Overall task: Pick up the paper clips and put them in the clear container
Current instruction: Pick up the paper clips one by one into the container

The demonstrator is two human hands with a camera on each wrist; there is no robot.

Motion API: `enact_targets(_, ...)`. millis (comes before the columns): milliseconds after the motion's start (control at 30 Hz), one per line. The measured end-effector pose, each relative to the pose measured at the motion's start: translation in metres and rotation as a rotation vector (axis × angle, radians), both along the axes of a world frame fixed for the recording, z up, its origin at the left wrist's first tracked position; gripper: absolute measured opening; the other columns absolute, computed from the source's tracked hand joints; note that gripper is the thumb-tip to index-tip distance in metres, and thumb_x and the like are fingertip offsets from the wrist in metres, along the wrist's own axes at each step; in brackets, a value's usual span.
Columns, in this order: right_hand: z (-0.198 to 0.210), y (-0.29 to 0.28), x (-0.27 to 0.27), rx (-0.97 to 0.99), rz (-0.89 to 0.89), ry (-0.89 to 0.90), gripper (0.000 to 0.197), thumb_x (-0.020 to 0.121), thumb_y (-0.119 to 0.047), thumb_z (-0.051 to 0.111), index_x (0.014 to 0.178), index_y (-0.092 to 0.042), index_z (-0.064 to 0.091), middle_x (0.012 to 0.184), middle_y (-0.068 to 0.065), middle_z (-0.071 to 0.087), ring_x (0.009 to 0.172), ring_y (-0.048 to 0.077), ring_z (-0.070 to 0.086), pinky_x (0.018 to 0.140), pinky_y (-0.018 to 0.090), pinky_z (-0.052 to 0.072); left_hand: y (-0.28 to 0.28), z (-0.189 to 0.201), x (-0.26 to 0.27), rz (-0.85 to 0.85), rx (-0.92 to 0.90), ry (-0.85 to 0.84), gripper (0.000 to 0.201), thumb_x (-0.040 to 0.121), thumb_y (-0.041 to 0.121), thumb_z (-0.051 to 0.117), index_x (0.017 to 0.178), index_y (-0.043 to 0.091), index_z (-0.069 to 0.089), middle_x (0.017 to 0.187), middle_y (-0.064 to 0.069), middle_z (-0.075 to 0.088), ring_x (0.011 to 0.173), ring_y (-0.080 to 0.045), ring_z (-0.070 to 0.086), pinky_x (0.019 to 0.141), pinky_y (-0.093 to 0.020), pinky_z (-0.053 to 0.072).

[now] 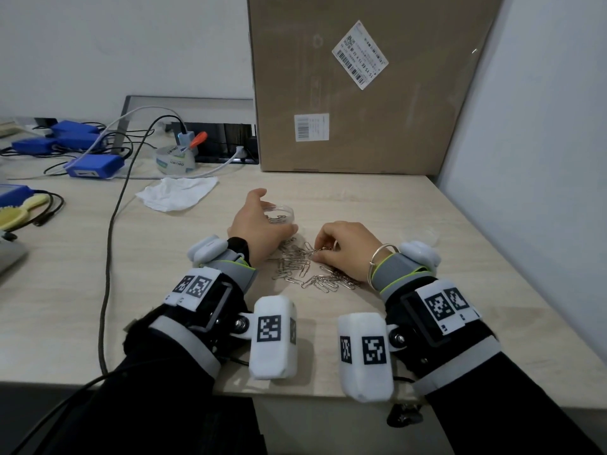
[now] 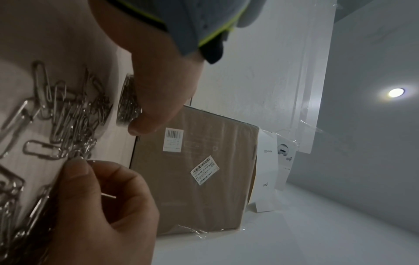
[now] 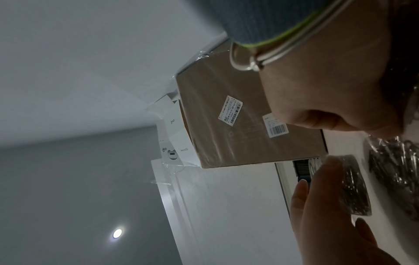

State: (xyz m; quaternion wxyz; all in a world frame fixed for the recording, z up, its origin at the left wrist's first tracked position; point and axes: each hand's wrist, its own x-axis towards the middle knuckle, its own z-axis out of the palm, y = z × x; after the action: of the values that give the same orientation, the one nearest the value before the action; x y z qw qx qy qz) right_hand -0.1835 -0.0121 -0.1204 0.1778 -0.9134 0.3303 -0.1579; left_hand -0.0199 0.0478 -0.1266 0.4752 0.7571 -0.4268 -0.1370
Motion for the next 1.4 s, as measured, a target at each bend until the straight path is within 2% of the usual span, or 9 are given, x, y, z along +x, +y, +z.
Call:
enact_targets(233,-0.001,-0.001,0.002,0.033,-0.070,-0.188,0.009,0.076,-0.022,0.072,0.081,-0.016,0.068,0.078,0.002,0.067,0.074,0.013,0.058,0.072,0.025,0.045,0.002,0.003,-0.003,-0.011,0.011,-0.006,0.083,0.068,0.030,0.079,0.138,0.022,0.035,0.110,0.008,0.049,0.113,-0.024,0.056,0.103,-0.043,0.042)
enact_targets(433,0.000,-0.003,0.003,0.191,-0.218,-0.564,0.010,0.068,-0.019,0.079,0.068,-0.018,0.070,0.065,0.000,0.067,0.064,0.013,0.062,0.066,0.029,0.053,0.004,0.004,-0.005,-0.042,0.016,-0.004,0.088,0.061,0.036,0.078,0.137,0.023,0.035,0.109,0.009,0.050,0.112,-0.023,0.057,0.102,-0.043,0.043)
enact_targets(567,0.007,-0.001,0.002,0.233,-0.249,-0.817,0.013,0.068,-0.017,0.079,0.065,-0.023,0.067,0.068,0.000,0.070,0.068,0.016,0.066,0.071,0.030,0.056,0.005,0.005,-0.010,-0.134,0.029,0.018,0.094,0.054,0.040,0.077,0.137,0.026,0.034,0.112,0.011,0.054,0.109,-0.018,0.059,0.099,-0.045,0.046)
enact_targets(700,0.014,0.000,0.001,0.270,-0.185,-0.940,0.012,0.069,-0.017,0.078,0.068,-0.023,0.068,0.070,-0.002,0.070,0.070,0.012,0.066,0.074,0.027,0.055,0.007,0.007,-0.021,-0.299,0.037,0.021,0.094,0.064,0.024,0.085,0.141,0.021,0.031,0.119,0.006,0.055,0.109,-0.014,0.057,0.094,-0.028,0.048)
enact_targets(800,0.011,0.004,0.004,0.263,-0.122,-0.863,0.004,0.071,-0.017,0.077,0.073,-0.017,0.074,0.074,-0.001,0.072,0.074,0.009,0.067,0.079,0.027,0.055,0.009,0.008,-0.026,-0.383,0.029,-0.006,0.092,0.068,0.017,0.083,0.143,0.020,0.029,0.123,0.003,0.055,0.109,-0.012,0.055,0.082,-0.009,0.044)
enact_targets(900,0.008,0.006,0.005,0.255,-0.106,-0.786,0.010,0.073,-0.023,0.075,0.080,-0.016,0.076,0.079,-0.003,0.074,0.081,0.006,0.068,0.084,0.025,0.053,0.010,0.009,-0.027,-0.390,0.010,-0.011,0.092,0.068,0.017,0.082,0.143,0.020,0.029,0.125,0.002,0.055,0.109,-0.012,0.055,0.079,-0.005,0.042)
enact_targets(1033,0.013,0.004,-0.003,0.181,-0.108,-0.730,0.011,0.077,-0.027,0.072,0.081,-0.018,0.075,0.078,-0.008,0.070,0.073,-0.006,0.061,0.075,0.007,0.046,0.010,0.009,-0.025,-0.331,-0.013,-0.011,0.090,0.069,0.019,0.082,0.143,0.020,0.030,0.121,0.006,0.054,0.109,-0.010,0.054,0.082,-0.012,0.043)
enact_targets(1200,0.008,0.000,-0.024,0.128,-0.124,-0.339,0.035,0.063,-0.051,0.076,0.085,-0.026,0.065,0.091,-0.006,0.062,0.069,0.004,0.051,0.064,0.020,0.042,0.009,0.008,-0.019,-0.237,-0.037,0.000,0.085,0.071,0.021,0.080,0.141,0.020,0.032,0.126,0.001,0.055,0.115,-0.016,0.055,0.101,-0.033,0.044)
enact_targets(1400,0.008,0.001,-0.037,0.138,-0.054,0.000,0.055,0.058,-0.045,0.082,0.105,-0.023,0.062,0.102,-0.003,0.048,0.075,0.002,0.044,0.080,0.024,0.039,0.012,0.007,-0.019,-0.232,-0.021,0.010,0.084,0.072,0.022,0.079,0.141,0.020,0.032,0.121,0.004,0.054,0.116,-0.016,0.054,0.097,-0.027,0.043)
